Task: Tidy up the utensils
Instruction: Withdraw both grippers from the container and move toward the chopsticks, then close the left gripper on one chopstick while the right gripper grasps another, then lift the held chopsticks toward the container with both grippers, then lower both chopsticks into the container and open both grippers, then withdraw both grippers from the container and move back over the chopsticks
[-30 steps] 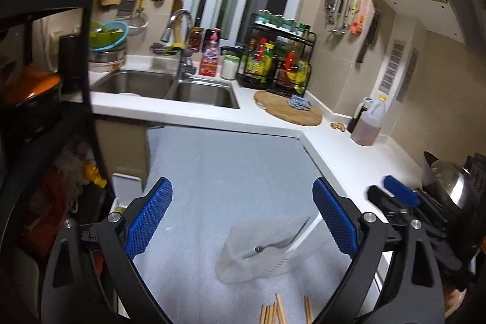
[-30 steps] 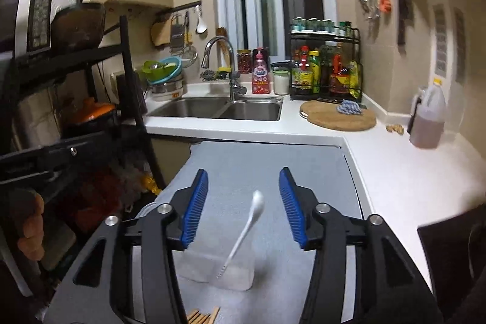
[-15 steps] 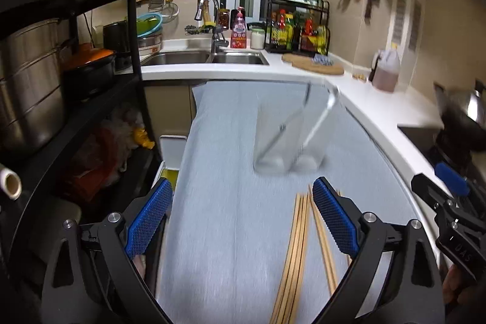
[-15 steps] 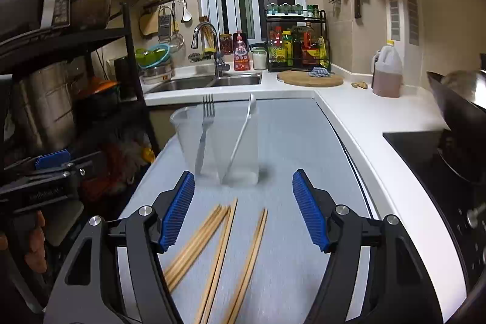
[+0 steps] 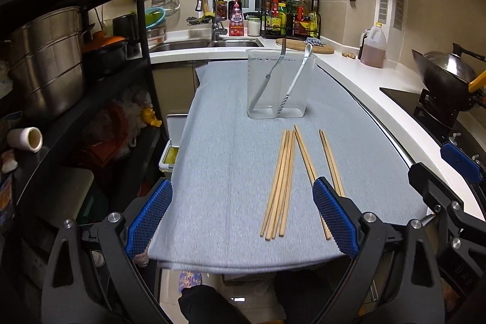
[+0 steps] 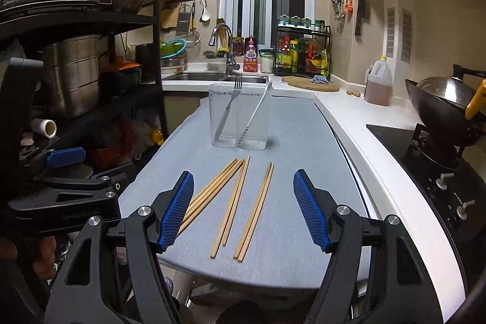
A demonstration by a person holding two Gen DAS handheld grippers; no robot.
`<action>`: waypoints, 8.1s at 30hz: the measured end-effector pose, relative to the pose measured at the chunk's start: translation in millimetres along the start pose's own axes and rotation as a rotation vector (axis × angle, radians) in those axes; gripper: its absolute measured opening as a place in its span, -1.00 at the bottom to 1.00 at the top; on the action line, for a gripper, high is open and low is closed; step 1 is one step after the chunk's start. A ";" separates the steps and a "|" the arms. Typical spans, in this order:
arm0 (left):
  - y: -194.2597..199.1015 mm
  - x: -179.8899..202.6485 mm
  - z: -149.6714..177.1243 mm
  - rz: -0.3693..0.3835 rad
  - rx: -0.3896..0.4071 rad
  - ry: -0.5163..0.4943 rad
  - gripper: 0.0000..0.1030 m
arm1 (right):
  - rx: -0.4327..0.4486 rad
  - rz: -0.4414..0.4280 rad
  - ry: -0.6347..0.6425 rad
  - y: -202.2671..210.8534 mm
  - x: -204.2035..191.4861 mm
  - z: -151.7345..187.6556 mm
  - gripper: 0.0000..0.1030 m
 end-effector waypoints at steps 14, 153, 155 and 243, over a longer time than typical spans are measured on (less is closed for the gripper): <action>14.5 -4.9 17.5 -0.004 0.010 0.031 0.76 | -0.030 -0.028 0.014 14.1 -12.7 20.1 0.33; -8.7 1.8 -138.6 0.206 0.190 -0.117 -0.91 | 0.029 -0.098 -0.055 -84.9 42.7 -119.0 -0.88; -6.3 1.5 -148.7 0.207 0.193 -0.113 -0.91 | 0.035 -0.102 -0.046 -82.7 43.6 -130.6 -0.88; -2.3 -2.7 8.3 -0.002 0.069 0.027 0.84 | -0.009 -0.024 -0.056 -14.3 4.9 13.9 0.45</action>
Point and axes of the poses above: each gripper's, at about its wrist camera, not at the fingertips, and y roughly against the way its jaws point, x to its right, z to its underside, the point moved 5 cm from there along -y, roughly the way its jaws point, and after that the axes turned 6 degrees about -x, right-handed, at the moved point
